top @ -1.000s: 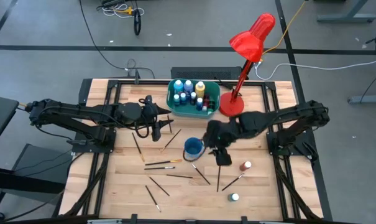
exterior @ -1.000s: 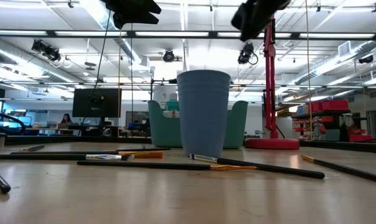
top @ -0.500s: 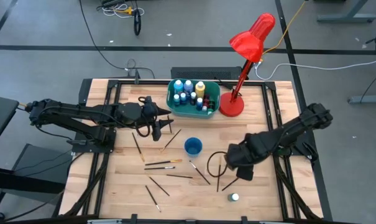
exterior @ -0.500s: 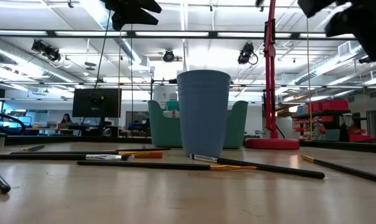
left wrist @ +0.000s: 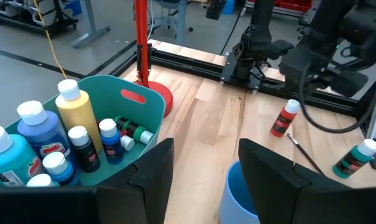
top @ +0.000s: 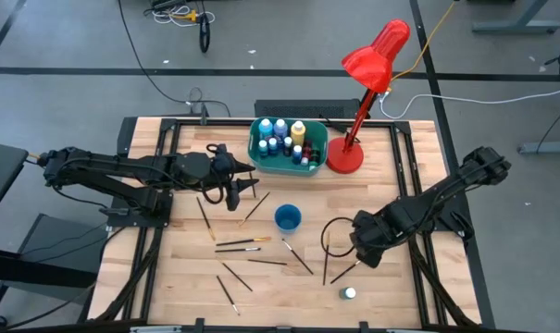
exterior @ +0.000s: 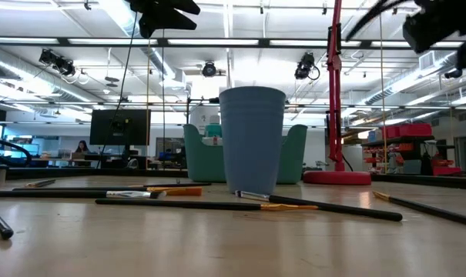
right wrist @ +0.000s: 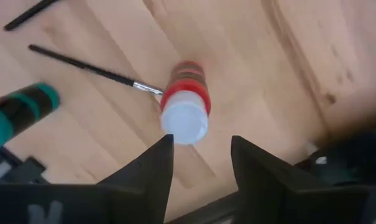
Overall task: Pick & Place Paint Supplies
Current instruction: Put the red paint bottle into the green bin
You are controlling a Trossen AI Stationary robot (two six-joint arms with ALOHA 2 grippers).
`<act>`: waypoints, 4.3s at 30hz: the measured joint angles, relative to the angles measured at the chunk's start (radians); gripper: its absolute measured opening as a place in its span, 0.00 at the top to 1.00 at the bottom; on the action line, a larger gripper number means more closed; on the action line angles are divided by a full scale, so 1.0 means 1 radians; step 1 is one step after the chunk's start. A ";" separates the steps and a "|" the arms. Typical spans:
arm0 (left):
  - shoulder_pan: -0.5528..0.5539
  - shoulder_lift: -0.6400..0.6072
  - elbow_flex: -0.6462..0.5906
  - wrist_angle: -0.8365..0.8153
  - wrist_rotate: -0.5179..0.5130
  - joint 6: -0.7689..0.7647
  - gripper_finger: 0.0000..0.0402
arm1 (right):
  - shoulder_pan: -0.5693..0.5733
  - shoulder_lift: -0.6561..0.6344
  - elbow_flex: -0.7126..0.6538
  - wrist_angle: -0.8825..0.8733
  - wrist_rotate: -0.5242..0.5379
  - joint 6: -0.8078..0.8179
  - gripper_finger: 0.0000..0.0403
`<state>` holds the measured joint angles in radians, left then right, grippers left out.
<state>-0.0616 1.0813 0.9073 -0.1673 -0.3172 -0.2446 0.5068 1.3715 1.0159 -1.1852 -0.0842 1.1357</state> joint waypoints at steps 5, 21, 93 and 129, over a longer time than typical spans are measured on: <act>0.000 0.000 0.000 0.000 0.000 0.001 0.53 | 0.001 -0.004 -0.039 0.112 -0.051 0.032 0.60; 0.000 0.000 0.000 0.001 0.000 0.001 0.53 | 0.000 0.000 -0.043 0.070 0.063 -0.051 0.60; 0.000 0.000 0.000 -0.001 0.007 -0.184 0.53 | -0.353 0.110 -0.429 1.091 0.261 -2.037 0.52; 0.000 0.000 0.000 -0.004 0.086 -0.180 0.53 | -0.446 0.113 -0.407 1.106 0.383 -2.040 0.57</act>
<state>-0.0616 1.0813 0.9077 -0.1711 -0.2312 -0.4250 0.0605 1.4849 0.6087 -0.0791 0.2986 -0.9039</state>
